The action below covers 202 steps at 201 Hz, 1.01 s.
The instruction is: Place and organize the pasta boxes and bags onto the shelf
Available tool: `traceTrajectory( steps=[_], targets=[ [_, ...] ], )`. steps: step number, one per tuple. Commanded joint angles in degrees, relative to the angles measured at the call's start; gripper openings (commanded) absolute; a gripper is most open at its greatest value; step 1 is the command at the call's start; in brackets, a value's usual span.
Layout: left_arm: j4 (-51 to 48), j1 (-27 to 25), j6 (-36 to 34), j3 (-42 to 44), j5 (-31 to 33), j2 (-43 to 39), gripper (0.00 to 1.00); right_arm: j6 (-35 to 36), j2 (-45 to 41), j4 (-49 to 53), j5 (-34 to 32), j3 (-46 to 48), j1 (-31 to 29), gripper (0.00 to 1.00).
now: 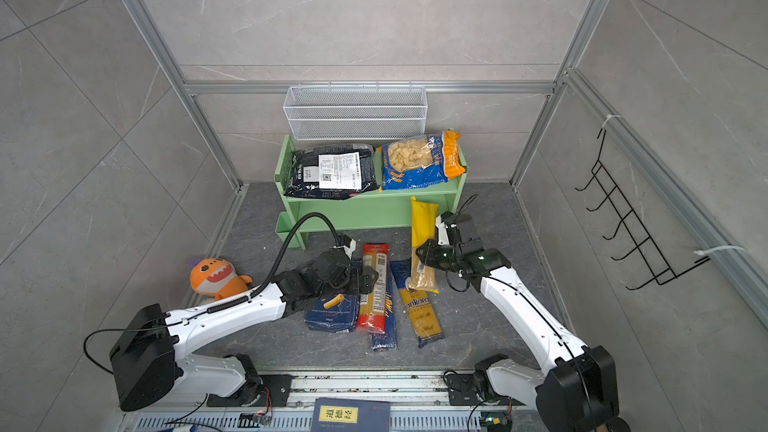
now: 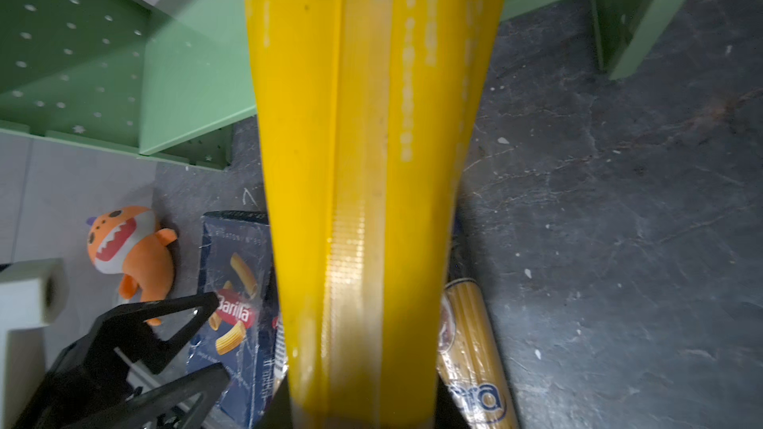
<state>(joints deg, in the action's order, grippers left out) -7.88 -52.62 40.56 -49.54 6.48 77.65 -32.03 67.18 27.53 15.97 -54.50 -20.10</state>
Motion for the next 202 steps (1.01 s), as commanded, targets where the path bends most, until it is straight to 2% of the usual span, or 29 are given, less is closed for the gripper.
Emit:
traceTrajectory(
  steps=[1,54,202],
  targets=[
    [6.5,0.0,0.6,-1.8,-3.8,0.8,0.98,-0.7,-3.5,-4.6,3.3,-0.4,-1.7,0.18],
    [8.3,0.1,0.1,-8.2,-8.0,4.7,0.99,-0.6,-6.7,-3.1,2.2,2.7,-4.8,0.18],
    [18.7,0.1,6.9,-9.0,-13.5,8.6,1.00,-0.9,-9.7,-3.6,-0.3,5.0,-12.2,0.18]
  ],
)
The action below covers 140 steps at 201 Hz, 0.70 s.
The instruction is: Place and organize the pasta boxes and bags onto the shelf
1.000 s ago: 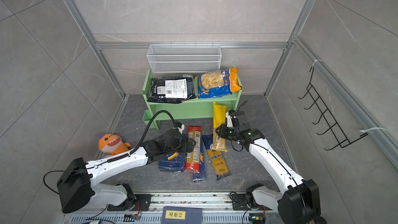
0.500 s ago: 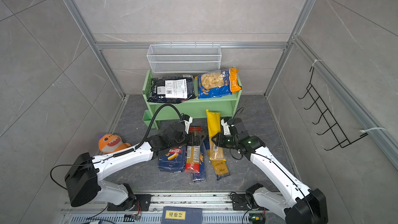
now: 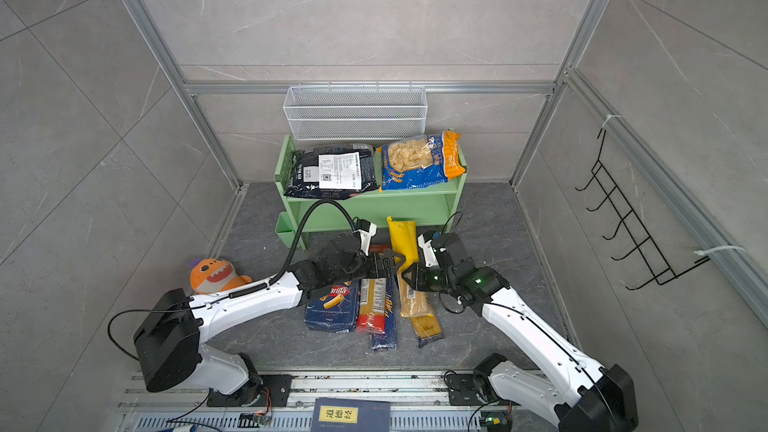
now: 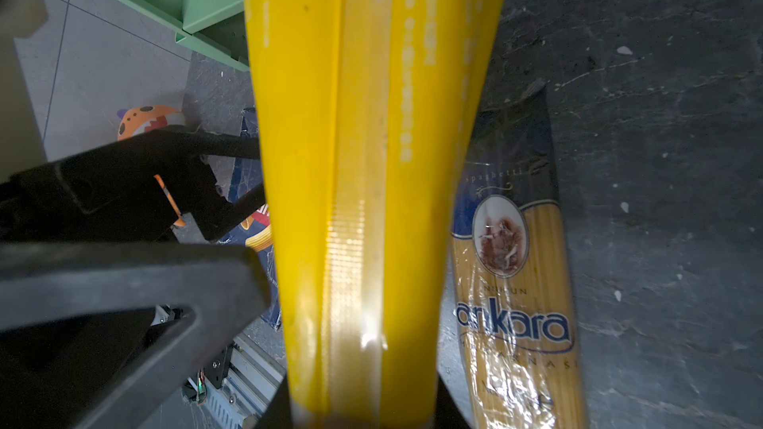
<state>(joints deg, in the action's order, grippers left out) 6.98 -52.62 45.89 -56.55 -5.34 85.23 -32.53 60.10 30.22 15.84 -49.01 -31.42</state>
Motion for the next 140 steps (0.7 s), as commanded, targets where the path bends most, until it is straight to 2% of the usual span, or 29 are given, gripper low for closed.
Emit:
traceTrajectory(
  steps=[1,42,89,122,134,140],
  targets=[
    [3.9,0.1,1.6,-2.0,-1.7,1.1,1.00,-0.4,-2.7,-6.3,-0.2,-0.5,-0.9,0.18],
    [4.4,0.1,2.4,-3.2,-2.8,2.6,0.99,-0.2,-3.1,-6.3,-0.5,-1.0,-2.4,0.18],
    [7.3,0.8,4.4,-3.7,-4.9,3.9,0.91,-2.4,-3.1,-10.7,2.7,1.4,-3.1,0.19],
    [6.4,0.8,4.2,-5.2,-6.1,4.7,0.81,-3.8,-2.5,-14.1,4.5,3.5,-3.2,0.18],
    [6.5,0.8,4.1,-5.4,-6.7,4.9,0.73,-3.5,-2.7,-14.0,4.4,3.4,-3.2,0.19],
    [6.5,0.8,4.2,-5.4,-6.8,4.9,0.65,-3.4,-2.7,-14.0,4.4,3.3,-3.2,0.19]
  ],
)
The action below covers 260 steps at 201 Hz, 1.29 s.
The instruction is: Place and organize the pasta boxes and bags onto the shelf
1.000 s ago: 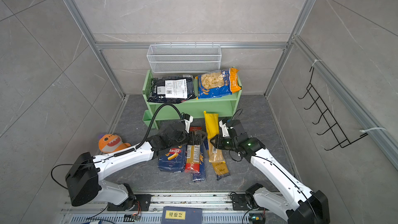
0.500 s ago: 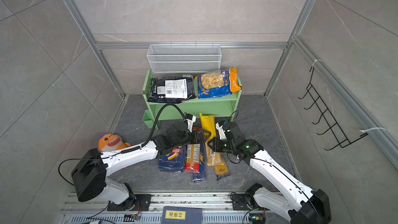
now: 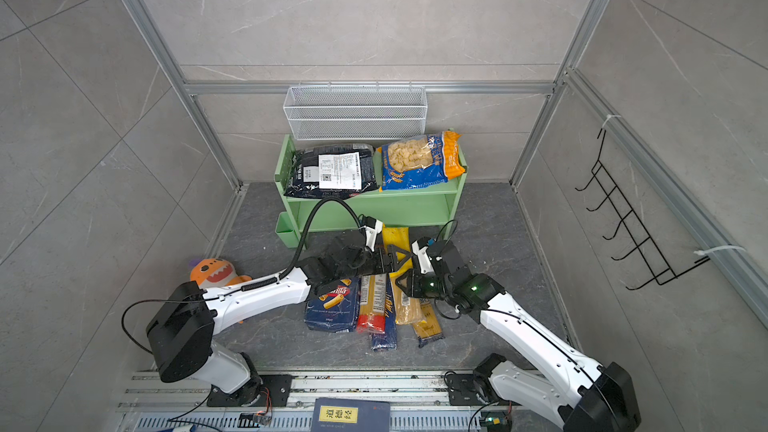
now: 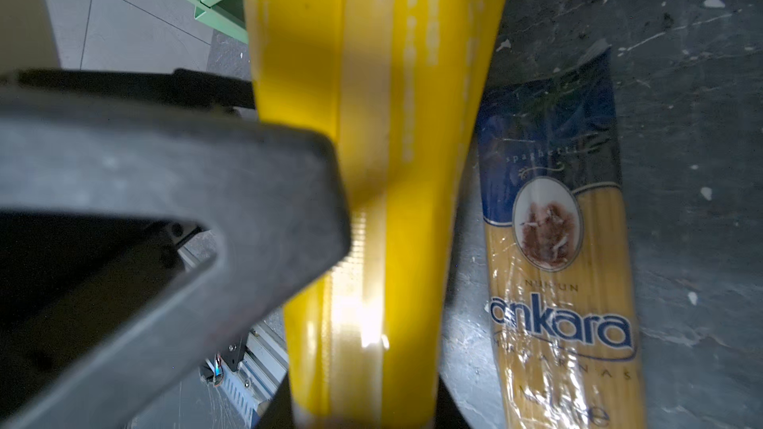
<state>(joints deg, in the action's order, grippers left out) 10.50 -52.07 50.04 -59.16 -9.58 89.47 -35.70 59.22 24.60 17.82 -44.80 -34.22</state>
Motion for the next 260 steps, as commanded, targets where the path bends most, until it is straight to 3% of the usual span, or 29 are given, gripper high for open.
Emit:
traceTrajectory(
  steps=[1,7,12,53,94,153,195,212,260],
  targets=[
    [2.9,0.2,0.1,-2.8,-2.6,0.6,0.63,-0.2,-1.9,-8.3,2.3,-0.9,-0.4,0.19],
    [2.9,0.2,0.0,-2.9,-2.8,0.7,0.48,-0.1,-2.0,-8.2,2.2,-1.0,-0.4,0.19],
    [2.7,0.2,0.1,-2.9,-2.9,0.8,0.43,0.1,-2.1,-8.1,2.2,-1.0,-0.5,0.19],
    [1.7,0.2,0.2,-4.0,-4.0,1.6,0.39,0.4,-1.8,-8.3,2.6,-1.4,-0.4,0.20],
    [1.4,0.3,1.0,-5.2,-5.7,2.5,0.00,0.5,-1.9,-8.4,2.4,-1.2,-0.4,0.22],
    [4.2,1.2,4.0,-4.4,-7.4,2.2,0.00,0.5,-2.2,-8.9,2.0,-0.1,-0.5,0.32],
    [6.9,1.4,5.9,-3.1,-7.8,1.6,0.00,0.3,-2.2,-9.8,2.9,0.3,-0.4,0.34],
    [8.5,1.5,6.8,-2.3,-8.2,1.3,0.00,0.0,-2.3,-10.7,3.4,0.7,-0.4,0.41],
    [11.3,2.1,7.9,-0.4,-9.1,0.7,0.00,-0.3,-1.9,-11.5,4.3,1.1,-0.4,0.42]
  ],
)
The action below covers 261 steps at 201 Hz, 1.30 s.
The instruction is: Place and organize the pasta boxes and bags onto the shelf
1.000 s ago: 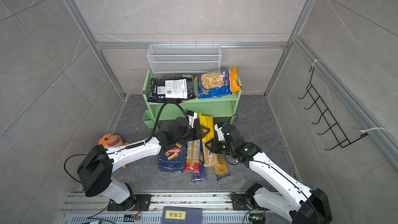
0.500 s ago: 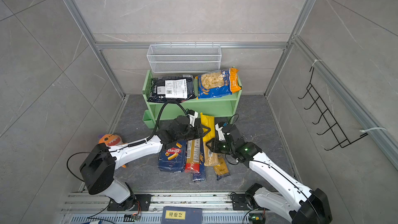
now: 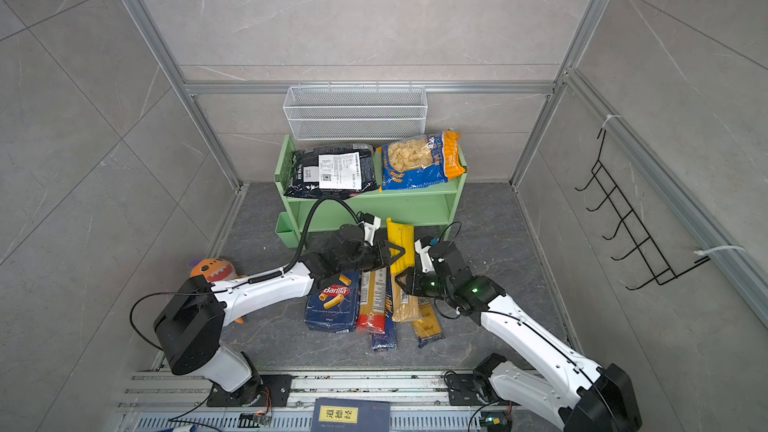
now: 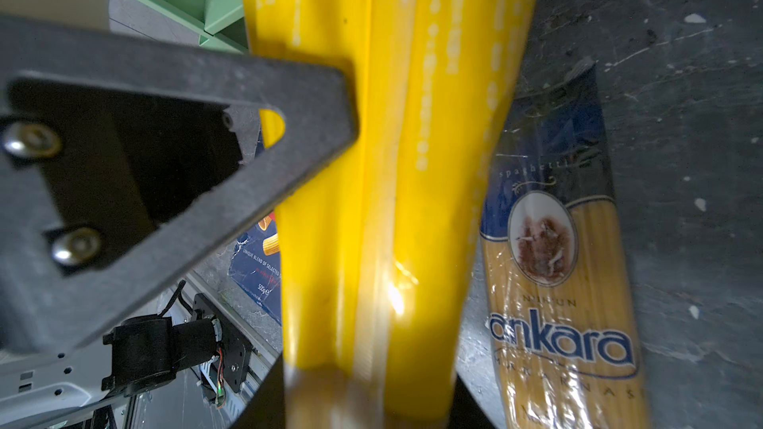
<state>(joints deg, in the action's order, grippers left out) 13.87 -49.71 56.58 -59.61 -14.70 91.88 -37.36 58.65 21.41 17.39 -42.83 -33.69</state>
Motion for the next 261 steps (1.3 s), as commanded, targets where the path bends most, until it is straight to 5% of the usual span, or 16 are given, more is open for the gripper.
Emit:
traceTrajectory(
  steps=[1,145,261],
  targets=[
    [8.1,-0.3,1.4,0.0,-4.0,-1.8,0.00,1.3,-1.3,-8.3,4.7,-0.9,-1.0,0.42],
    [14.8,2.3,5.4,4.1,-3.9,-3.5,0.00,0.0,-1.9,-9.8,5.8,1.9,-1.0,0.78],
    [18.7,3.7,7.0,6.1,-3.8,-5.1,0.00,-1.5,-7.3,-8.0,4.6,6.4,-0.4,0.86]
  ],
)
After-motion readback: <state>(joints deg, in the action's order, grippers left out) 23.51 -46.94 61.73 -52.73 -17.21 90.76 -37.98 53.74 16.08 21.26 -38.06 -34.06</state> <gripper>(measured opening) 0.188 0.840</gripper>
